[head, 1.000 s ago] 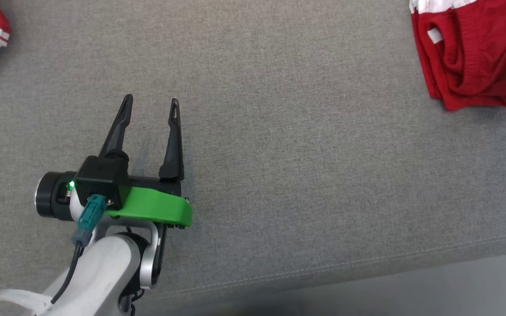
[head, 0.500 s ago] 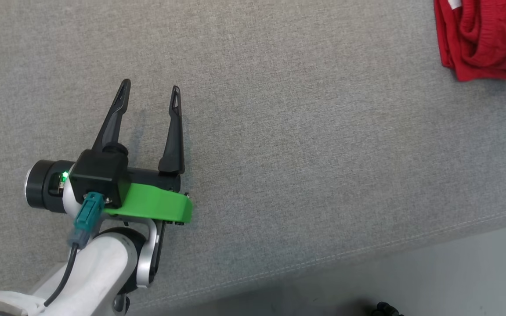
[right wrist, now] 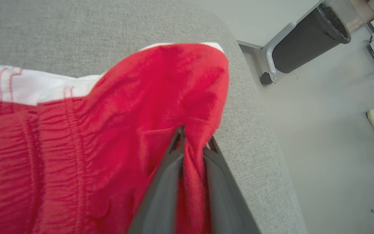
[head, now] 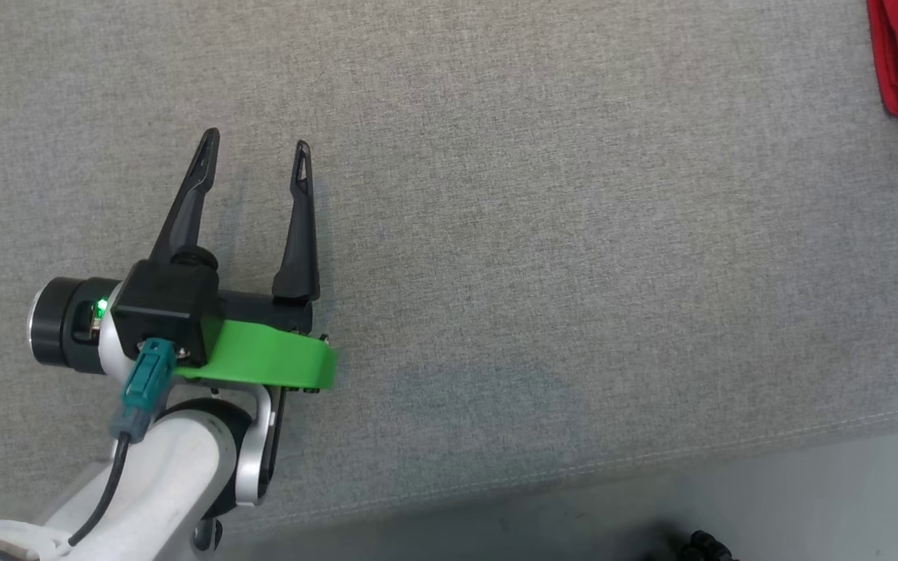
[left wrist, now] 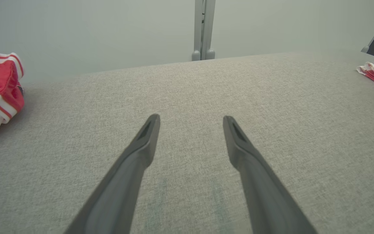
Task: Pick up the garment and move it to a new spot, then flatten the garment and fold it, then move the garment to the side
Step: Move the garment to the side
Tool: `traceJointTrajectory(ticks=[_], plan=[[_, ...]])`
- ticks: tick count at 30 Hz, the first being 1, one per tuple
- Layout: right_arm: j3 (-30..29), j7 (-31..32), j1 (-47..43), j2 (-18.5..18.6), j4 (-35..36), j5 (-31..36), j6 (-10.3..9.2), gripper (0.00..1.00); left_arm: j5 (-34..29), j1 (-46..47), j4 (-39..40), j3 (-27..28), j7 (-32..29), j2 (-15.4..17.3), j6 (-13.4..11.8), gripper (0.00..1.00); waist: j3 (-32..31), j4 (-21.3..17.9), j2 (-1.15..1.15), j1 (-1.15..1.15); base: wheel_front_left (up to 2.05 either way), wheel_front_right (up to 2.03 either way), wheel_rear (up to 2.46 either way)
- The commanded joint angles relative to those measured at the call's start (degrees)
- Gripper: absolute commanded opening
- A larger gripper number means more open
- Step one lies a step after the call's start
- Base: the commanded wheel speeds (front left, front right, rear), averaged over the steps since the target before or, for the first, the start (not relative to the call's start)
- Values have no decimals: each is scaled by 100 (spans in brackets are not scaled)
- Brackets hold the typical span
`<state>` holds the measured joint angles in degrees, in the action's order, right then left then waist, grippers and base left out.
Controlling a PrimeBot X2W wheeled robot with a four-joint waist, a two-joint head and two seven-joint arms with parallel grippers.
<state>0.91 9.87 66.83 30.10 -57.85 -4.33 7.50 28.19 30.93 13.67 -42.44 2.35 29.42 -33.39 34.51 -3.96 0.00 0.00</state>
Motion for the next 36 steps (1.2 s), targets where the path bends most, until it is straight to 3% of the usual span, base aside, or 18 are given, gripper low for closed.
traceJointTrajectory(ticks=[1, 15, 22, 28, 36], plan=[[-131, -92, 89, 128, -121, 187, -2, 100, -23, 76, 10, 35, 39, 12, -35, 100, 67, 78, 0, 0, 0, 0, 0], [-660, -394, 14, 192, -494, 735, -2, 100, 53, 23, -99, 34, 116, -58, -25, 100, -109, 7, 0, 0, 0, 0, 0], [-381, -758, -93, -132, -353, 590, -2, 100, 270, -152, -412, 67, 315, -141, 116, 100, -764, -94, 0, 0, 0, 0, 0], [405, -1129, -315, -480, -58, -51, -2, 100, 631, -390, -899, 180, 607, -329, 286, 100, -1497, -89, 0, 0, 0, 0, 0], [1359, -1421, -1293, -710, 1003, -1531, -2, 100, 1140, -838, -1725, 490, 1065, -579, 581, 100, -2344, 0, 0, 0, 0, 0, 0]])
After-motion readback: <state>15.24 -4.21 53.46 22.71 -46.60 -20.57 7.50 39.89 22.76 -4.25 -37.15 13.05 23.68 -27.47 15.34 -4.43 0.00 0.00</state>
